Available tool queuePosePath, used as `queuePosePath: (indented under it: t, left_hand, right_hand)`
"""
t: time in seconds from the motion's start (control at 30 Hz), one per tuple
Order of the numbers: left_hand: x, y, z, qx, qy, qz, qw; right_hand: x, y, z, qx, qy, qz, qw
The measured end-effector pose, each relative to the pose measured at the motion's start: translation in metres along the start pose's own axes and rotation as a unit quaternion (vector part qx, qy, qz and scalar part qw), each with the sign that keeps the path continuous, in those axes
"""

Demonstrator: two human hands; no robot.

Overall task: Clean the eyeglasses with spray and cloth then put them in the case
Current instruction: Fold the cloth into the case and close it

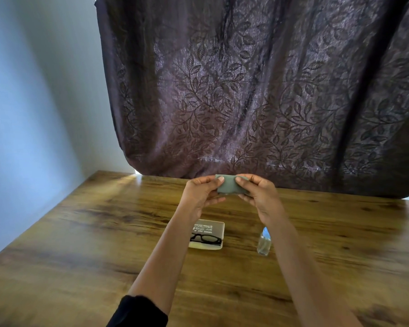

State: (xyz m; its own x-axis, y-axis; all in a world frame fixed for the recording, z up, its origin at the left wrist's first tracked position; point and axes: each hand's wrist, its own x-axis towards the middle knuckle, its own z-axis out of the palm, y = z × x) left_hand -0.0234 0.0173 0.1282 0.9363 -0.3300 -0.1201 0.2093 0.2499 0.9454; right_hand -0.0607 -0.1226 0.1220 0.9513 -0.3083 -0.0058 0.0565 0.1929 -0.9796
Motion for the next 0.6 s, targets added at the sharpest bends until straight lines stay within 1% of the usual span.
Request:
queuePosePath:
  t: [0.2,0.33,0.53,0.6]
  left_hand:
    - [-0.001,-0.005,-0.001,-0.038,-0.017,-0.019,0.999]
    - [-0.001,-0.009,-0.007,-0.058,-0.019,-0.038,0.997]
    - [0.003,-0.016,-0.018,-0.072,0.000,-0.064,0.995]
    - [0.006,-0.017,-0.021,-0.068,0.008,-0.064,0.996]
  right_hand:
    - [0.001,0.006,0.002,0.008,-0.005,-0.017,1.000]
    - [0.003,0.013,0.003,-0.004,0.012,-0.017,1.000]
    - [0.009,0.025,0.009,0.009,0.022,0.021,1.000]
    - [0.011,0.029,0.013,0.025,0.006,0.043,0.999]
